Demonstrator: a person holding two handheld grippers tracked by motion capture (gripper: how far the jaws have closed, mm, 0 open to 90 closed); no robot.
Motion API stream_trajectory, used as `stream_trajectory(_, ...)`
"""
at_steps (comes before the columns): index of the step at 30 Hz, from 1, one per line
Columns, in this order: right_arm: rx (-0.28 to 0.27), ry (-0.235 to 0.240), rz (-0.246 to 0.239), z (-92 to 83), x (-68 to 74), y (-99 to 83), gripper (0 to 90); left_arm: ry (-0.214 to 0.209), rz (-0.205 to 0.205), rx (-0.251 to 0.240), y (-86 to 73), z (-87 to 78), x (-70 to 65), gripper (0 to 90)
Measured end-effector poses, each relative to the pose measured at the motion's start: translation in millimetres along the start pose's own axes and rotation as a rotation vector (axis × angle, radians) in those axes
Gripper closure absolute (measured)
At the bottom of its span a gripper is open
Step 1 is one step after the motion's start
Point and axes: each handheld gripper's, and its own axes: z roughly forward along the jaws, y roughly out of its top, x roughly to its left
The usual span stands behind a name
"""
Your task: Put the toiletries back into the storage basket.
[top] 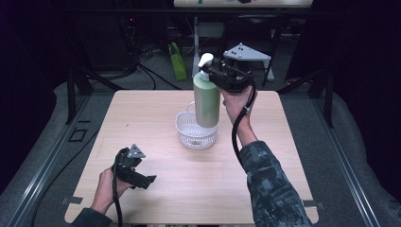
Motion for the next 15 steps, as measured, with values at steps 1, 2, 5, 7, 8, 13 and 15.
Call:
stream_trajectory(1,0.0,0.001,-0.002,0.9,-0.2,0.0,68.1,0.0,0.0,0.001,0.0,0.2,0.1,0.0)
stream_trajectory(2,0.001,0.0,-0.003,1.7,0.0,0.0,68.1,0.0,0.001,0.0,0.1,0.1,0.1,0.0)
stream_trajectory(5,0.001,0.001,0.001,3.3,0.6,0.2,68.1,0.0,0.0,-0.001,0.2,0.0,-0.1,0.0)
stream_trajectory(7,0.0,0.003,0.0,4.6,1.0,0.3,68.2,-0.001,0.002,0.0,0.1,0.0,0.2,0.0)
stream_trajectory(8,0.002,0.002,-0.002,6.2,1.6,0.1,68.2,0.0,0.001,0.0,0.1,0.0,0.1,0.0)
stream_trajectory(13,0.007,0.003,-0.003,9.9,2.7,-1.3,68.2,0.0,-0.001,-0.004,0.2,-0.2,-0.3,0.0)
stream_trajectory(15,0.01,0.004,-0.001,11.9,3.4,-1.8,68.1,0.001,0.003,-0.004,0.2,-0.4,0.1,0.0)
